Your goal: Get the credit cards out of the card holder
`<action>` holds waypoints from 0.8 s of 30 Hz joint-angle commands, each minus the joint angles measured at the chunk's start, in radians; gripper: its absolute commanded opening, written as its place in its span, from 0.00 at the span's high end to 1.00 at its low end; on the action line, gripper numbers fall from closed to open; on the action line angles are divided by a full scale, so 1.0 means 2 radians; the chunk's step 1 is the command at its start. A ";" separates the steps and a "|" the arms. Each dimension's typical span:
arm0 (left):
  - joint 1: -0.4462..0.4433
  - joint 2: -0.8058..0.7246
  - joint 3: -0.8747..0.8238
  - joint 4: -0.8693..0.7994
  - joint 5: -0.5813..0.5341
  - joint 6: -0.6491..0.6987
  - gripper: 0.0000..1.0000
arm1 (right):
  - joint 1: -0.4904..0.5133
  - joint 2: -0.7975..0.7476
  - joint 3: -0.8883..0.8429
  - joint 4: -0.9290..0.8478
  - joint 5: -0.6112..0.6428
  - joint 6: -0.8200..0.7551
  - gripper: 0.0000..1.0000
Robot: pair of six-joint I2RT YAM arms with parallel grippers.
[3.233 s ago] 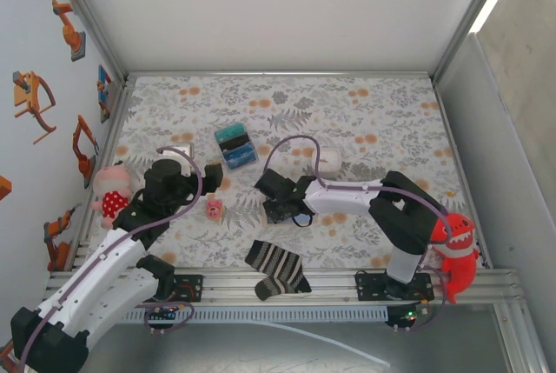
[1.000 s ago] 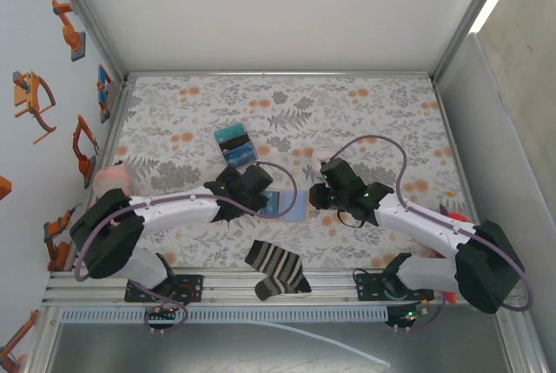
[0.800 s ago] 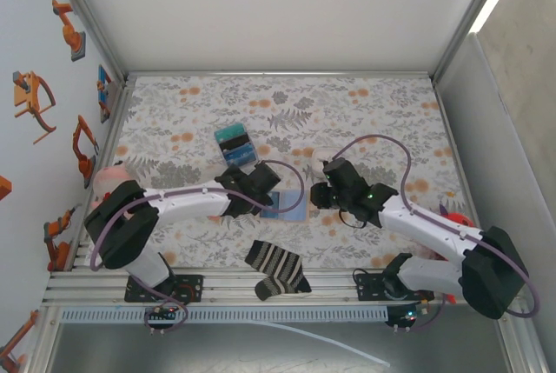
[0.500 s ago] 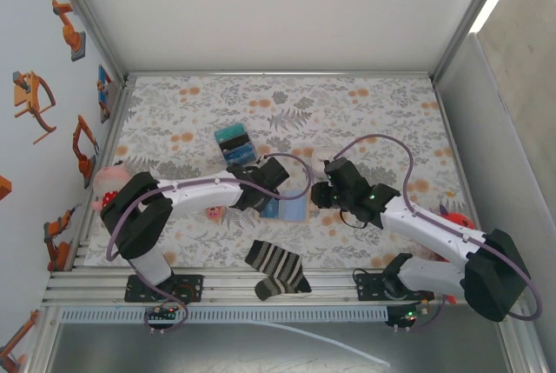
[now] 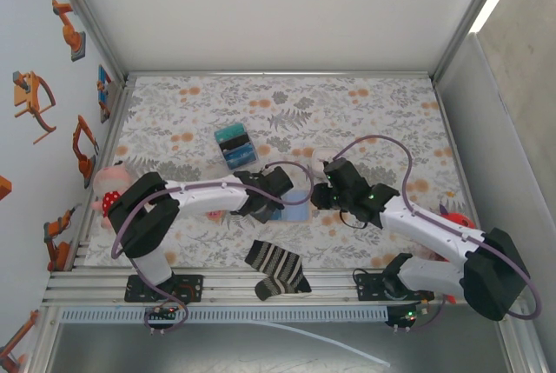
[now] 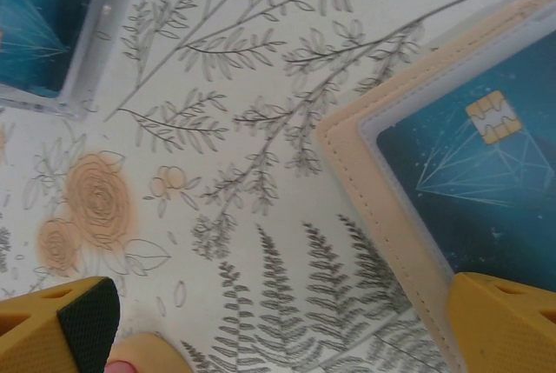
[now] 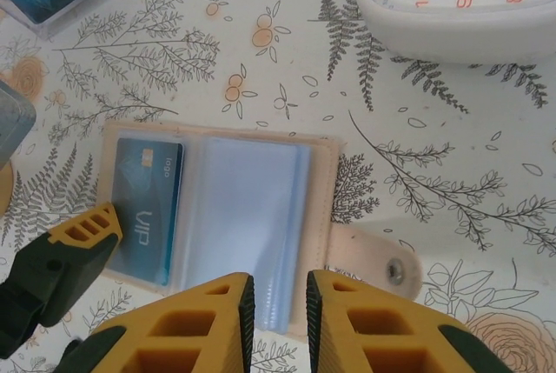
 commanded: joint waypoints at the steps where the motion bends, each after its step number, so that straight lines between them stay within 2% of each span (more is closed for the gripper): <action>1: -0.006 -0.008 -0.012 0.006 0.030 -0.027 0.03 | -0.003 0.016 -0.006 0.022 -0.021 0.014 0.77; 5: -0.006 -0.022 -0.026 0.022 0.044 -0.038 0.03 | -0.003 0.045 -0.007 0.054 -0.054 0.023 0.81; 14: 0.001 -0.075 -0.051 0.057 0.024 -0.054 0.03 | -0.002 0.095 -0.010 0.145 -0.128 0.060 0.85; 24: 0.033 -0.086 -0.087 0.127 0.087 -0.051 0.03 | 0.013 0.138 -0.001 0.172 -0.148 0.086 0.86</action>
